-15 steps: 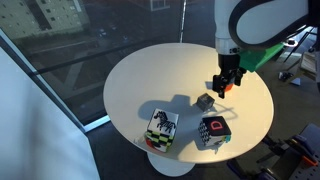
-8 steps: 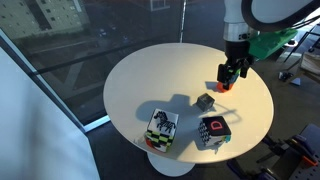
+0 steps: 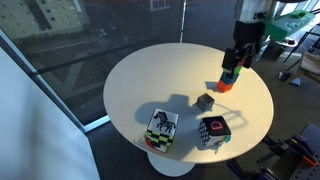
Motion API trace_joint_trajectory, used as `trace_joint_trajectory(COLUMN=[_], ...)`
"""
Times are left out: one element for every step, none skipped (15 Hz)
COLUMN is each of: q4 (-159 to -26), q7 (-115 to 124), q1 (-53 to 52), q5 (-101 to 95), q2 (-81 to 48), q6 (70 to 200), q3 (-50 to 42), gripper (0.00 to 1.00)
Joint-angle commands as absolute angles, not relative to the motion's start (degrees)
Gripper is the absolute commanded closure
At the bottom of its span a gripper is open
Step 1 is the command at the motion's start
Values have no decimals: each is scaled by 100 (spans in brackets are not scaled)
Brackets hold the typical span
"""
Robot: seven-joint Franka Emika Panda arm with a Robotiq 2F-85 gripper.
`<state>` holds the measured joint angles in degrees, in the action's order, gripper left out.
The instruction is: Pick up the gray block and put it on the table
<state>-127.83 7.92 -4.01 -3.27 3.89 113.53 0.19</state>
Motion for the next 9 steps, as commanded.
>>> trace_joint_trajectory(q4=[-12936,-12955,-12981,-13008,-13032,-13061,-13093,-13125,-13147], q7=[564,576,614,642,657,662,675,681,692], q1=[-284,-273,-265,-256,-248,-241,-234,-230,-226], q5=[-188,-196,-229,-257,-258,-262,-264,-268,-272], q2=[782,853,931,1005,1073,1153,1228,1304,1372], q6=[11324,11345,11376,11401,11423,11428,11447,11454,11454], q3=[51,51,56,60,61,64,67,71,76], gripper=[0,0,0,0,0,0,0,0,0])
